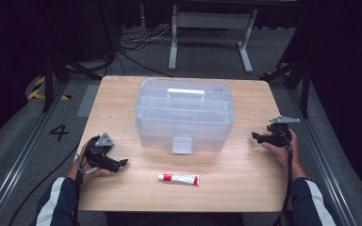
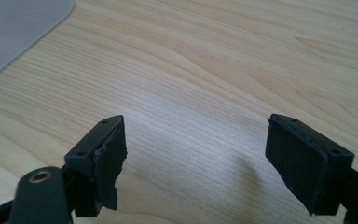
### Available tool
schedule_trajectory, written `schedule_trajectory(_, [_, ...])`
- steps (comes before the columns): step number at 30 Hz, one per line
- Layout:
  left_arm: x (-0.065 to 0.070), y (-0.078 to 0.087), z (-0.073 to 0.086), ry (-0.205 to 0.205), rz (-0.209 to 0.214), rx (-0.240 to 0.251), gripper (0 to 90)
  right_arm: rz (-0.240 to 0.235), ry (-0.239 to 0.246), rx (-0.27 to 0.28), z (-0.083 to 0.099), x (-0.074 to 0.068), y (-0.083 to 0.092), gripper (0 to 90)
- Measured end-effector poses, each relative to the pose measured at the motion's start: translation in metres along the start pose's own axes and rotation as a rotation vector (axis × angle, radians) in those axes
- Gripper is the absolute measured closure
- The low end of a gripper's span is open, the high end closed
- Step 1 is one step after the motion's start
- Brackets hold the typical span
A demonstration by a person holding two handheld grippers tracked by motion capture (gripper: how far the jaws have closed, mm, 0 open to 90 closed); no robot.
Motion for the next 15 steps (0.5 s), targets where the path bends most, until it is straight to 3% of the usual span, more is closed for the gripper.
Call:
schedule_trajectory(10, [-0.001,-0.001,-0.001,-0.008,0.006,0.000,0.2,-0.019,0.061,0.077,-0.015,-0.010,0.023,22.1])
schedule_trajectory(15, [0.000,-0.001,-0.001,-0.007,0.007,-0.001,0.2,-0.031,0.109,0.120,-0.024,-0.022,0.039,24.6])
Point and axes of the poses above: each handheld gripper's, and its own axes: y roughly backward along the jaws, z roughly out of its underside, x roughly to its right, the point moved 6 cm from there along -y, roughly forward along the jaws, and after that the axes turned 4 degrees about -z, right-handed, at the moved point
